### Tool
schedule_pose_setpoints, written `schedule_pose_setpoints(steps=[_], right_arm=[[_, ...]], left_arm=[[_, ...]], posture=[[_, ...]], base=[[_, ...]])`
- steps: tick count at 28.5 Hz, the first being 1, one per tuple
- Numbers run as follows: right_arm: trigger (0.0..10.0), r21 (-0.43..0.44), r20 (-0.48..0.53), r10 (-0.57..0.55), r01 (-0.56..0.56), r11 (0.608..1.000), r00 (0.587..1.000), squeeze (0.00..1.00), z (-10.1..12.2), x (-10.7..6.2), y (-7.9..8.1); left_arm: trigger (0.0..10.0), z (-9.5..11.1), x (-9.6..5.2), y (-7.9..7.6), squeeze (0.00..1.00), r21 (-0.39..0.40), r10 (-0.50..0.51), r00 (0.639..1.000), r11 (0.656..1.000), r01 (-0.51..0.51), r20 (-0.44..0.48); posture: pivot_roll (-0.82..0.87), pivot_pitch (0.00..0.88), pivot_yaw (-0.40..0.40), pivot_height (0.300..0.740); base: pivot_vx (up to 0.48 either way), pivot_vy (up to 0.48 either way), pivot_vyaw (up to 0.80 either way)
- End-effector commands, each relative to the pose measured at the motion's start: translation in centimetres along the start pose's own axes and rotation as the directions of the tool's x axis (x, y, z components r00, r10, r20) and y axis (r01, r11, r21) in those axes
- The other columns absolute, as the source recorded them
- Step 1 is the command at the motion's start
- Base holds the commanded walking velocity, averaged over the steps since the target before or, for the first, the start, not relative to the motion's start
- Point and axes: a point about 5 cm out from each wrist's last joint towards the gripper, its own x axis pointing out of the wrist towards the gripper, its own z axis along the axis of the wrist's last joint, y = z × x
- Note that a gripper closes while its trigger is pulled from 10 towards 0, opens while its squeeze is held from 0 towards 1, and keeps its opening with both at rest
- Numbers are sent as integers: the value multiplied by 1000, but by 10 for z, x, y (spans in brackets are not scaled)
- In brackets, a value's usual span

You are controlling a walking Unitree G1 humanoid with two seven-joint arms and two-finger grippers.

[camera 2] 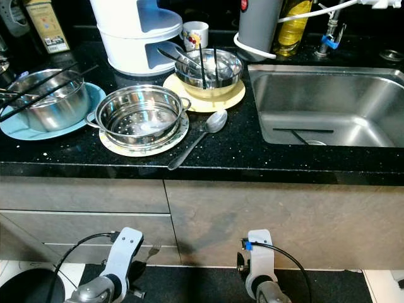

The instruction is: Kitchen organization

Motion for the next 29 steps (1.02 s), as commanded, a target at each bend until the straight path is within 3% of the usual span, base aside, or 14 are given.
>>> schedule_pose_setpoints(steps=[1,9,11,20,29], right_arm=[[10000,-6,-20,-12,11,1000,1000,0,-8,-2,-2],[10000,-9,-12,-9,9,1000,1000,0,-9,-1,-2],[10000,-9,-8,-11,10,1000,1000,0,-9,-2,-2],[10000,-12,1,-4,4,1000,1000,0,-8,-1,-2],[10000,22,52,61,-62,998,997,0,4,-1,3]], left_arm=[[10000,-7,0,0,0,-8,5,1000,1000,-5,-22],[10000,-7,3,2,0,45,14,1000,999,-14,-10],[10000,-7,3,2,0,11,27,1000,1000,-27,-3],[10000,-7,3,2,0,8,23,1000,1000,-23,11],[10000,-3,-3,3,0,19,-10,996,1000,8,86]], posture=[[-79,203,-1,740],[-82,200,3,740],[-84,196,3,740],[-84,191,-1,740],[-83,188,-2,740]], base=[[0,0,0],[0,-480,0],[0,0,0],[0,0,0],[0,0,0]])
